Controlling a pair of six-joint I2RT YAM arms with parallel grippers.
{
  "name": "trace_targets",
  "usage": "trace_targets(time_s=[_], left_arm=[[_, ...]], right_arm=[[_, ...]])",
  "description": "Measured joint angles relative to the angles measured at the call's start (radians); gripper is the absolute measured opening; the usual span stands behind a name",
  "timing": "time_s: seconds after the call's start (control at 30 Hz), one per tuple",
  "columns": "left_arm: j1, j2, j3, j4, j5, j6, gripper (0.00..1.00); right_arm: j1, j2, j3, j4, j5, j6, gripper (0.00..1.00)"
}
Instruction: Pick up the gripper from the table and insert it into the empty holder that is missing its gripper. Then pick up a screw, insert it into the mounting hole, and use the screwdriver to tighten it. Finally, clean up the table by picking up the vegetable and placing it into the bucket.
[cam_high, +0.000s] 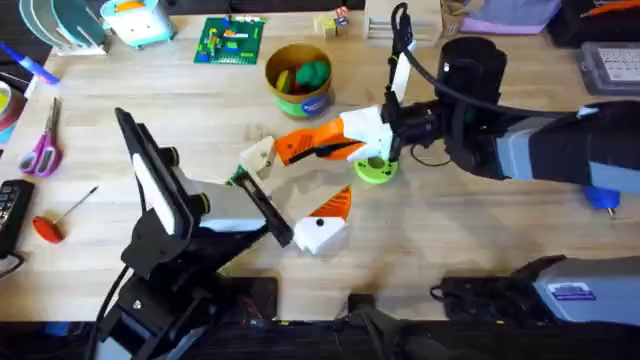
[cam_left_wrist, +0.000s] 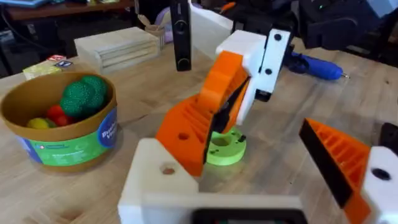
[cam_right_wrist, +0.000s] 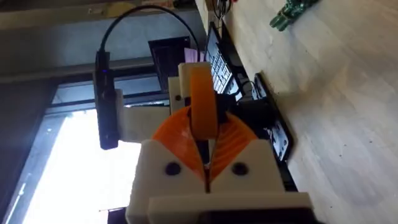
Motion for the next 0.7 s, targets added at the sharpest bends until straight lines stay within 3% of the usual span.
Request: trace_targets(time_s=[0.37, 0.7], left_arm=[[0.006, 0.000, 0.000, 0.003, -0.036, 0.004, 0.993], [0.002, 0.000, 0.000, 0.011, -0.008, 0.008, 0.993]], right_arm=[[0.028, 0.005, 0.030, -0.002, 0.001, -0.006, 0.009], [0.024, 0.006, 0.032, -0.002, -0.049, -0.070, 0.009]])
